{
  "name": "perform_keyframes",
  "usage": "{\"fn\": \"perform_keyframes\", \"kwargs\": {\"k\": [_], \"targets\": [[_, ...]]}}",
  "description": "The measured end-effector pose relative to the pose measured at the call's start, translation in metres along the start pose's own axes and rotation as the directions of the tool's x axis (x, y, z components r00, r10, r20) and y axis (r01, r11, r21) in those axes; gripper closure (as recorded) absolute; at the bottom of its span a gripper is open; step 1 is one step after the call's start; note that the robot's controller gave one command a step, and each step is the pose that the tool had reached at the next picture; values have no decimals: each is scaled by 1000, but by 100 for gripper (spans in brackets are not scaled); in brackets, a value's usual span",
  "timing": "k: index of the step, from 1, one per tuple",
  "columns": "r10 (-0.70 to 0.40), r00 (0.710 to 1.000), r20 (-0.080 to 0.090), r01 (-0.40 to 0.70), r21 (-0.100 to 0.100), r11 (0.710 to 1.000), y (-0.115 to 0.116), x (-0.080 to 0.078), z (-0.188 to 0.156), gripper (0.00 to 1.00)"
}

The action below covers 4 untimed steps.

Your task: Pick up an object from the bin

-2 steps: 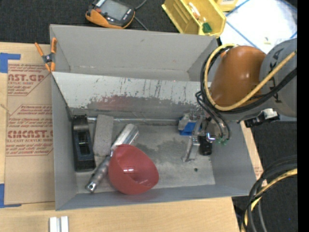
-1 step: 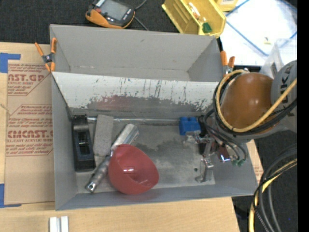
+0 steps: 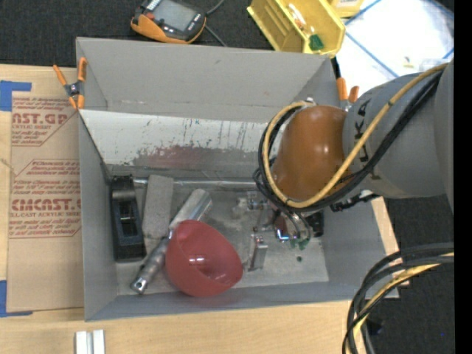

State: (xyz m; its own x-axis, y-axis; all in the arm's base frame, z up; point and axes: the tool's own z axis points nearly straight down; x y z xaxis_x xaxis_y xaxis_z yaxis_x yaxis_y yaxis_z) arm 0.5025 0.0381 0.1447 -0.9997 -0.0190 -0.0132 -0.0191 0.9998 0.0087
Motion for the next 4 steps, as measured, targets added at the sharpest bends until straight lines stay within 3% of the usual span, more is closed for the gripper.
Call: {"fn": "perform_keyframes", "kwargs": {"k": [1,2,3,4], "targets": [[-92,996,-5,92,14,996,-94,-46,22,0],[323,946,-4,-323,6,946,-21,-18,20,0],[138,990,-3,-138,11,990,-80,-39,27,0],[101,995,-5,-101,7,995,-28,-16,56,0]]}}
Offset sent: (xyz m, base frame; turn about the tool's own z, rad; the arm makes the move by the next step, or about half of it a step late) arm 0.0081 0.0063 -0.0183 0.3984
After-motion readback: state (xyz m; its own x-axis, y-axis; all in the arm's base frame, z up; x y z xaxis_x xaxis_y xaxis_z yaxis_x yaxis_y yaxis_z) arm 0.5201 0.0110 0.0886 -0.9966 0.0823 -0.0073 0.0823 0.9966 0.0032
